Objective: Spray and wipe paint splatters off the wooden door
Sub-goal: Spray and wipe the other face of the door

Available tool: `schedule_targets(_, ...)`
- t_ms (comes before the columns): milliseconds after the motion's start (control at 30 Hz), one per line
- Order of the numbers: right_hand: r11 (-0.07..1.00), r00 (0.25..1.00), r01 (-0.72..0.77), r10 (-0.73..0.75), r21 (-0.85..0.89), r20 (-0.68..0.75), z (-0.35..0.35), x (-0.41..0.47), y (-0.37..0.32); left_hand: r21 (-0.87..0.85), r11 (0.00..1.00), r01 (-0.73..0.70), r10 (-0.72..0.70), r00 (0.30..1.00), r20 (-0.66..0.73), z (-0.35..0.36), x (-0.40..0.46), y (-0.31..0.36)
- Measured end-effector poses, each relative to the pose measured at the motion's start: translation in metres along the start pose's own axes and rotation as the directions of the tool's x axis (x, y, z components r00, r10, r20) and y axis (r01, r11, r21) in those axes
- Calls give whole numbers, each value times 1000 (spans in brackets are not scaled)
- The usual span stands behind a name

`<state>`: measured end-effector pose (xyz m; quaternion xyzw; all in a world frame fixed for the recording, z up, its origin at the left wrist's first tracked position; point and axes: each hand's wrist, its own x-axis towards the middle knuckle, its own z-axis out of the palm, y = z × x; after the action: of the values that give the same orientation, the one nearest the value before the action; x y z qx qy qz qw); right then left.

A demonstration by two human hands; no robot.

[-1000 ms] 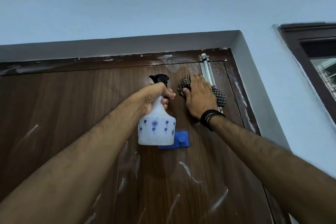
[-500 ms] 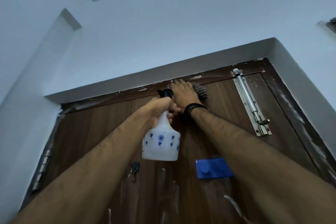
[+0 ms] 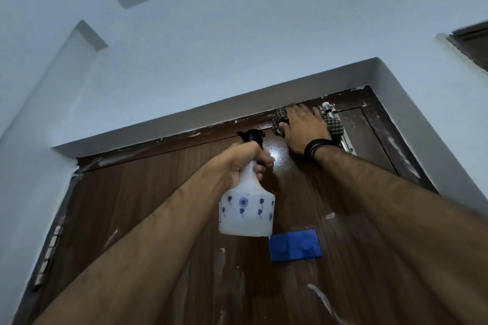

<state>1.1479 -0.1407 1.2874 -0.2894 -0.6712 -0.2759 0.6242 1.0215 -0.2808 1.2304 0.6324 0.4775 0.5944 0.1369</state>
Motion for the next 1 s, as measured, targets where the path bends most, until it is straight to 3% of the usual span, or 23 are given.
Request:
schedule_targets(133,998,1000,-18,18,58,-1,-1,-21,2,-40,999,16,-15,999,34,6,-2,-5)
schedule_targets(367,979,978,198,-201,47,57,0,-134,10,-165,982,89,-72,992,106,9,-37,-42)
schedule_targets(467,976,975,217,-218,29,49,4,-181,18,-204,972,114,-93,990,111,16,-54,-61)
schedule_targets(600,986,988,157,-157,60,4,3,-223,27,-272,951,143,-115,987,115,32,-82,-88)
schedule_targets(833,1000,999,4,-4,10,-52,5,-295,41,-265,957,120,-126,992,-6,72,-143,-138)
schedule_targets(1000,998,998,-33,35,52,-44,5,-297,35,-228,937,264,-278,960,-31,100,-163,-187)
